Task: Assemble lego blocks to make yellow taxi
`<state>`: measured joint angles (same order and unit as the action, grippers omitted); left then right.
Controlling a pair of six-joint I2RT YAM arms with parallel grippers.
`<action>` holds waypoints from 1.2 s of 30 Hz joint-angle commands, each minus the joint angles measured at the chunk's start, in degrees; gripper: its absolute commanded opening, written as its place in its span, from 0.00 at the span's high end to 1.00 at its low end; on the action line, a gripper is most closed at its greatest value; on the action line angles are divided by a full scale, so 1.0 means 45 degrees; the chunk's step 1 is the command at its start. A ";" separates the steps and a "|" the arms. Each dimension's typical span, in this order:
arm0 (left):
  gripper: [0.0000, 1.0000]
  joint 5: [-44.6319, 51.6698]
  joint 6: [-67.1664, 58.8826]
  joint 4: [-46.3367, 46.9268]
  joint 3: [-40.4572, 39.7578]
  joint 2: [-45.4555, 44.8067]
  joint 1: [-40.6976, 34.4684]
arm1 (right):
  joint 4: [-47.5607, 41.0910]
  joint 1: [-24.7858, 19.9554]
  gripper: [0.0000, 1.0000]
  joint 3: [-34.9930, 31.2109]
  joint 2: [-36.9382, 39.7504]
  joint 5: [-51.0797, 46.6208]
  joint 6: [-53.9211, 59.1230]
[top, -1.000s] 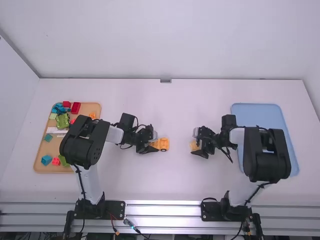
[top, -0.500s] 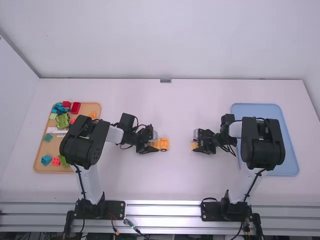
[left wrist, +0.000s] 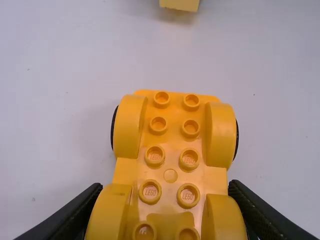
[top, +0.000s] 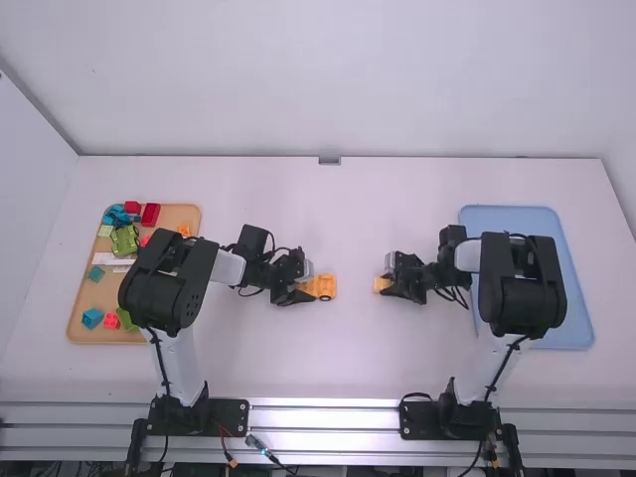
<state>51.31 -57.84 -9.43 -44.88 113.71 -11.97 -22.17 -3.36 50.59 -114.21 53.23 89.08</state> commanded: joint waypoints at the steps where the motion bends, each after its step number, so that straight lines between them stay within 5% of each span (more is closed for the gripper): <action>1: 0.53 -0.0583 0.0325 0.0311 0.0296 0.0155 -0.0005 | -0.0296 0.0165 0.77 0.0602 0.0097 0.0636 -0.1540; 5: 0.53 -0.0520 0.0335 0.0141 0.0301 0.0155 -0.0005 | -0.1491 0.0811 0.78 0.1569 0.0311 0.0597 -0.2438; 10: 0.54 -0.0544 0.0826 -0.0223 0.0316 0.0155 -0.0005 | -0.1943 0.2016 0.90 0.2307 0.0792 0.0010 -0.3094; 22: 0.54 -0.0510 0.0991 -0.0359 0.0311 0.0155 -0.0005 | 0.3327 0.4707 0.95 0.0321 0.2069 -0.1569 -0.6635; 36: 0.55 -0.0515 0.0991 -0.0359 0.0311 0.0155 0.0000 | 0.4571 0.5435 0.96 0.0087 0.1365 -0.1462 -0.7412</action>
<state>50.92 -54.41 -11.68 -44.71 113.71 -11.97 -1.83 21.10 51.27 -106.30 46.13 57.84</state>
